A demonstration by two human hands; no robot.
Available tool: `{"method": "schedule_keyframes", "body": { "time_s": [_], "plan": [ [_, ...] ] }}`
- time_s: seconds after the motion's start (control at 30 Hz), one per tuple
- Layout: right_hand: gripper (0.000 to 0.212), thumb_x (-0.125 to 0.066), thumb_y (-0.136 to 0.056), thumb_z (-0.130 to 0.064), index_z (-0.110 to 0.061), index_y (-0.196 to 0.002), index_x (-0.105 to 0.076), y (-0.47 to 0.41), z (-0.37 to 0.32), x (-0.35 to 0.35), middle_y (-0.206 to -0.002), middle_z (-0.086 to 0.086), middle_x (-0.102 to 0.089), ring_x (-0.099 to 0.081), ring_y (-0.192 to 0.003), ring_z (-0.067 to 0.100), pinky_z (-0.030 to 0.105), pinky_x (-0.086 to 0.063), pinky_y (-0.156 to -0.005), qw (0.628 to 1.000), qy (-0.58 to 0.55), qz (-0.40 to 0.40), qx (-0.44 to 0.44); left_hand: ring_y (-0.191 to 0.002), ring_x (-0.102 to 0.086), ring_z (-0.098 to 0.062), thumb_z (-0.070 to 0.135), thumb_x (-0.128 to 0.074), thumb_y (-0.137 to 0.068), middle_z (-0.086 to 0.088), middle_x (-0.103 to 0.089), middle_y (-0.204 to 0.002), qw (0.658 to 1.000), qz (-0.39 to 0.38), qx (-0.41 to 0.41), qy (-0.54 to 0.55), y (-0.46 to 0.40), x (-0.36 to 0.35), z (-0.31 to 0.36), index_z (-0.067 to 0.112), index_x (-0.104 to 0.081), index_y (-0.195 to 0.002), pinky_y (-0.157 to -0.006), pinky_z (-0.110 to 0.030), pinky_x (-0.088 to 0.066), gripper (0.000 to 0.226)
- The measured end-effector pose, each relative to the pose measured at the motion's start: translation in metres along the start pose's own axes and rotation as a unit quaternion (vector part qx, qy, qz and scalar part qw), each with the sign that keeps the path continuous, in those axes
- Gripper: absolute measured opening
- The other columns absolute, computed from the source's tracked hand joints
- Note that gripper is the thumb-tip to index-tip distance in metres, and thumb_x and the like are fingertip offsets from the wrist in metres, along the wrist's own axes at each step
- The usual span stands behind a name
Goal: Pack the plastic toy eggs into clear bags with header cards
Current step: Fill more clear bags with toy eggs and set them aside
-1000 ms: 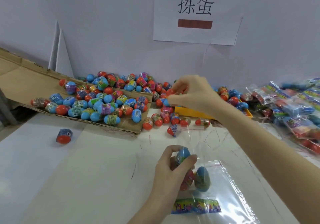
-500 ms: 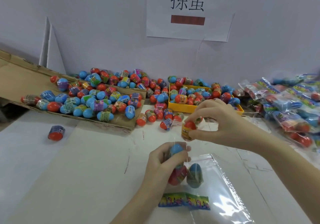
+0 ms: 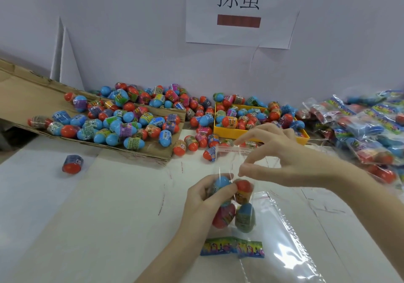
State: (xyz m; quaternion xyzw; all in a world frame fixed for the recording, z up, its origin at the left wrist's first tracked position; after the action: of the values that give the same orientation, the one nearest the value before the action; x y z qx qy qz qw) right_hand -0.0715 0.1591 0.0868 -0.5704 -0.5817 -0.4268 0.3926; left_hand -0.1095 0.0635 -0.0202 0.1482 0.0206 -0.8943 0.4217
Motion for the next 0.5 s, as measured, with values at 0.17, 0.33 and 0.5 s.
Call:
{"method": "schedule_keyframes", "body": {
  "time_s": [0.17, 0.33, 0.5],
  "plan": [
    [0.037, -0.051, -0.052, -0.07, -0.047, -0.08, -0.059, 0.002, 0.001, -0.013, -0.12, -0.029, -0.035, -0.026, -0.117, -0.004, 0.03, -0.013, -0.1, 0.999, -0.039, 0.025, 0.005, -0.076, -0.068, -0.009, 0.022, -0.069, -0.074, 0.002, -0.072, -0.077, 1.0, -0.015, -0.004, -0.008, -0.001, -0.003, 0.001, 0.025, -0.071, -0.08, -0.067, -0.021, -0.056, 0.007],
    [0.033, -0.06, -0.053, -0.061, -0.036, -0.073, -0.065, 0.009, 0.009, -0.013, -0.092, -0.017, -0.066, -0.056, -0.091, -0.004, 0.008, -0.042, -0.073, 0.981, -0.177, 0.084, -0.006, -0.067, -0.066, -0.007, 0.014, -0.066, -0.078, 0.0, -0.07, -0.071, 0.999, -0.054, 0.003, 0.0, 0.001, -0.006, 0.001, 0.02, -0.072, -0.076, -0.062, -0.023, -0.055, 0.008],
    [0.02, -0.073, -0.064, -0.03, -0.027, -0.081, -0.062, 0.014, 0.014, 0.01, -0.079, -0.01, -0.067, -0.063, -0.069, 0.003, 0.015, -0.052, -0.068, 0.932, -0.256, 0.258, -0.014, -0.068, -0.066, -0.012, 0.026, -0.067, -0.054, -0.002, -0.069, -0.07, 0.997, -0.076, 0.007, 0.007, 0.003, -0.012, -0.001, 0.022, -0.074, -0.069, -0.066, -0.029, -0.055, 0.017]
  ]
}}
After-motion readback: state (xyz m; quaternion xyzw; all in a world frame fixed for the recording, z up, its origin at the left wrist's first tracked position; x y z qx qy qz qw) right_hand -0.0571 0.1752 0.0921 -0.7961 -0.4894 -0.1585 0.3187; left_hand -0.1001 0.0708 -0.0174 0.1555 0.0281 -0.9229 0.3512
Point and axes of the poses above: each hand's wrist, its own y-axis away from the middle knuckle, its own x-axis out of the back of the hand, z = x × y, the point moved 8 cm from there along -y, towards the middle knuckle
